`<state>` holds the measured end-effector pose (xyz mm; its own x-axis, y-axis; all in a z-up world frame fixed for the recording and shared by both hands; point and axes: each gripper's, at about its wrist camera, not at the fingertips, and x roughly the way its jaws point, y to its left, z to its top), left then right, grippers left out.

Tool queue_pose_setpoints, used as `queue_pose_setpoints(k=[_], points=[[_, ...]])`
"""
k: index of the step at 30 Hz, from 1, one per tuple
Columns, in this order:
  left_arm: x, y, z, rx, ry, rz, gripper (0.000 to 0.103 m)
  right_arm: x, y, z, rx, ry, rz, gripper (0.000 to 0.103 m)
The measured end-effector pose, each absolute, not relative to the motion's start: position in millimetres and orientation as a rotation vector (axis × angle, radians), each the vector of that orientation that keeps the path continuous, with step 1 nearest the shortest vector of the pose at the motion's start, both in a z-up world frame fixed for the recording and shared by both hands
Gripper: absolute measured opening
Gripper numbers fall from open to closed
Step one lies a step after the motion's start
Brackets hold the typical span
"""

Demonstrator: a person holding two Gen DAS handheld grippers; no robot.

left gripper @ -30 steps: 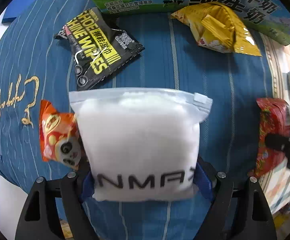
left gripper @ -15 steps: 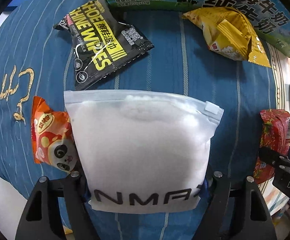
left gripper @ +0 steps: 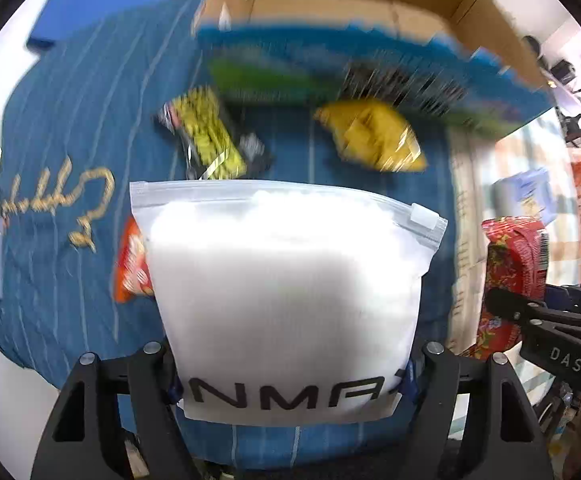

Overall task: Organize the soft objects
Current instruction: 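Carry the white pouch and red pack with both tools over the cardboard box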

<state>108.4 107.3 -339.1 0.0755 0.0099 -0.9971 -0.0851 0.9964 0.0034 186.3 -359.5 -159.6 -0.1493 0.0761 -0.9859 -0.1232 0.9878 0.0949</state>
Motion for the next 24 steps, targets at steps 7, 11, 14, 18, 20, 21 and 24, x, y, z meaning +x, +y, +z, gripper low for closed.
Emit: queue_pose_setpoints(k=[7,11,14,18,20,21,24], points=[[127.6,90.3,-255.9,-0.071,1.349,0.012,0.075,197.4,-416.7,-52.0,0.023,1.591,0.237,0.045],[160.3,88.1,-217.0,-0.060,1.267,-0.023,0.075,211.5,-414.5,-12.3,0.026,1.498,0.263,0.044],[183.8,87.6,-200.9,-0.049,1.223,-0.038,0.075,224.3,-425.9,15.2,0.037,1.456,0.274,0.044],[222.3,86.0,-193.1,-0.076,1.222,-0.074,0.075,253.8,-429.9,39.9,0.054,1.399,0.279,0.044],[243.1,83.5,-192.7,-0.091,1.240,-0.098,0.075,275.9,-409.1,37.6,0.060,1.383,0.269,0.044],[259.9,86.0,-195.1,-0.118,1.252,-0.109,0.075,287.2,-415.7,45.2,0.059,1.374,0.264,0.044],[295.7,83.5,-203.0,-0.114,1.290,-0.121,0.075,321.3,-415.9,37.4,0.043,1.362,0.234,0.044]])
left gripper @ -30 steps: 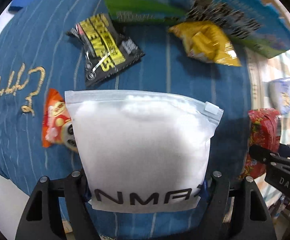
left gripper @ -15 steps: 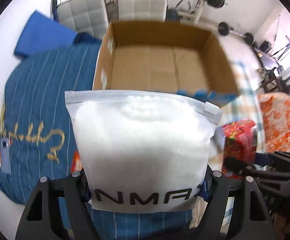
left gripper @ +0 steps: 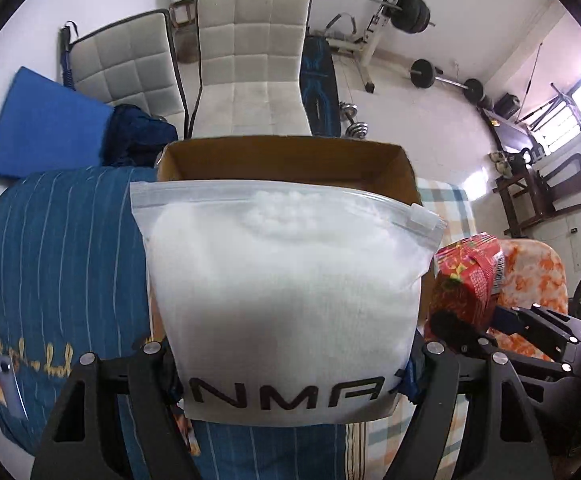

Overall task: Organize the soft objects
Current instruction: 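Carry the white pouch and red pack with both tools over the cardboard box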

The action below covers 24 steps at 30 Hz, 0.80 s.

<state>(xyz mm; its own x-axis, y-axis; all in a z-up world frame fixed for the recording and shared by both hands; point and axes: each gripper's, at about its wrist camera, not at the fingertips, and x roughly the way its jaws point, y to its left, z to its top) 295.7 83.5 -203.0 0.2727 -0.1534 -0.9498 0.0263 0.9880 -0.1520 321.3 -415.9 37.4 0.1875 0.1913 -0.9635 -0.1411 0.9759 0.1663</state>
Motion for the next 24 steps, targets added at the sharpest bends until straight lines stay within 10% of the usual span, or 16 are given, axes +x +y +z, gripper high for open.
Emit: queue_pose_setpoints(k=[17,24], points=[[469.6,79.2,-369.1,-0.248,1.662,-0.179,0.076,510.3,-340.8,-209.2,0.002,1.550,0.127,0.045],[481.3,69.5,-386.7,-0.236,1.703,-0.190,0.077,520.3,-337.2,-226.0,-0.021,1.575,0.101,0.045]])
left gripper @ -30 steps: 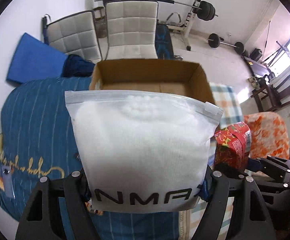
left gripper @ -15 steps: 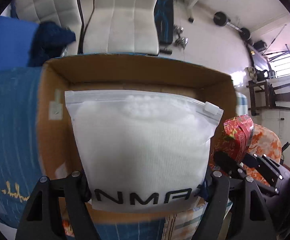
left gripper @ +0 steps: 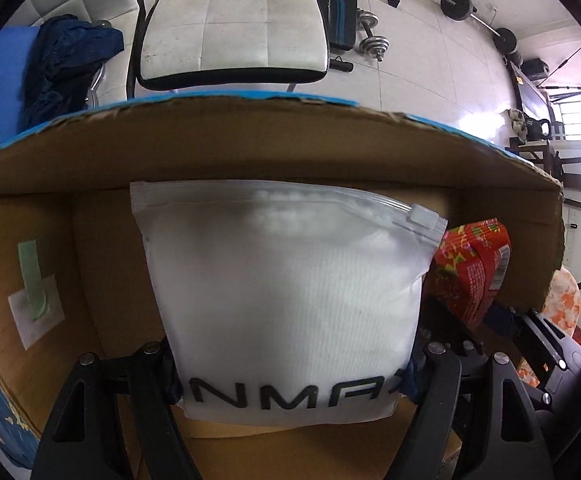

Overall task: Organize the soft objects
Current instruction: 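Carry the white pouch and red pack with both tools over the cardboard box, then open both tools to drop the pouch and red pack into the box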

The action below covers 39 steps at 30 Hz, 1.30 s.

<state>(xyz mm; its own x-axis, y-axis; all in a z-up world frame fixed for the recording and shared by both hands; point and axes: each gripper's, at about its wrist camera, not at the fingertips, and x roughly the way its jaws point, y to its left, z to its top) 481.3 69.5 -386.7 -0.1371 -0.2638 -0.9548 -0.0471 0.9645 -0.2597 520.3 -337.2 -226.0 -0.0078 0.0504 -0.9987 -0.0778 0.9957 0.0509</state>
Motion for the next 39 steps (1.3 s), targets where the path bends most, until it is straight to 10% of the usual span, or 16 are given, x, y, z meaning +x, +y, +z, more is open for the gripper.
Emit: queue_pose_setpoints(k=[10,29,39], points=[[477.4,72.9,-387.6,-0.242,1.728,-0.157,0.078,513.7,-333.9,-220.6,-0.021,1.602,0.123,0.050],[423.4,80.6,-302.4,-0.070,1.445,-0.069,0.102,450.2,-352.6,-161.8,-0.006,1.559,0.143,0.103],[350.4,91.6,-257.3,-0.056,1.278,-0.031,0.102,375.4,-368.8,-108.9,0.022,1.429,0.116,0.103]])
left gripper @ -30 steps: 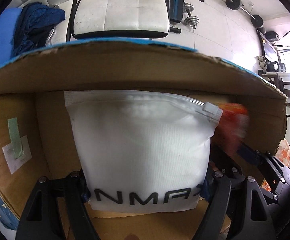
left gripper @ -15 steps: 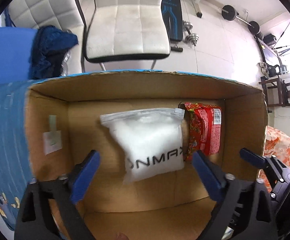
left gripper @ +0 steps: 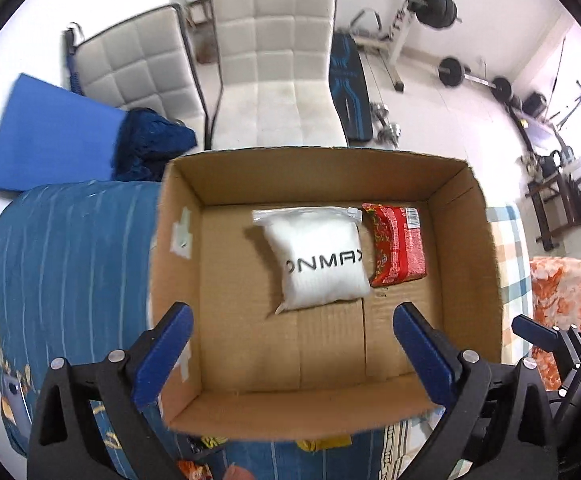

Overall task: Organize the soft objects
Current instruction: 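Open both tools to drop the pouch and red pack into the box, then grasp the orange chip bag with the left tool while the right tool grasps the blue tissue pack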

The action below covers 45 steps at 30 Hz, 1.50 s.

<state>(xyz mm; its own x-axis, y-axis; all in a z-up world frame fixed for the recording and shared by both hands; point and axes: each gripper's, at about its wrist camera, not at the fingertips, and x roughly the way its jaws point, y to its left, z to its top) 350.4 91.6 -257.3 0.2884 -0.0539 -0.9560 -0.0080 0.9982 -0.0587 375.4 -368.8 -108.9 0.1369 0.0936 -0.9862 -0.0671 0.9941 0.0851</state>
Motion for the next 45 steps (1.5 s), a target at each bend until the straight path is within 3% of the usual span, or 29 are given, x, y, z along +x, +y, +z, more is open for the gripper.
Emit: queue_pose_setpoints(k=[16,24,32,40,45], points=[[256.6,95.5,-195.2,-0.017,1.119,0.029,0.102,291.2,-379.3,-29.4,-0.020,1.272,0.137,0.103],[216.3,131.3,-187.0,-0.074,1.121,0.093,0.103,266.8,-382.9,-39.0,0.036,1.330,0.189,0.103],[158.7,212.0,-262.6,-0.142,1.342,0.321,0.103,238.1,-433.5,-114.9,0.103,1.510,0.044,0.103],[103.5,287.6,-383.7,-0.768,1.568,0.462,0.102,220.0,-511.1,-188.1,0.436,1.621,-0.223,0.103],[95.6,287.7,-428.1,-0.907,1.638,0.483,0.101,217.0,-539.3,-213.1,0.650,1.611,-0.313,0.103]])
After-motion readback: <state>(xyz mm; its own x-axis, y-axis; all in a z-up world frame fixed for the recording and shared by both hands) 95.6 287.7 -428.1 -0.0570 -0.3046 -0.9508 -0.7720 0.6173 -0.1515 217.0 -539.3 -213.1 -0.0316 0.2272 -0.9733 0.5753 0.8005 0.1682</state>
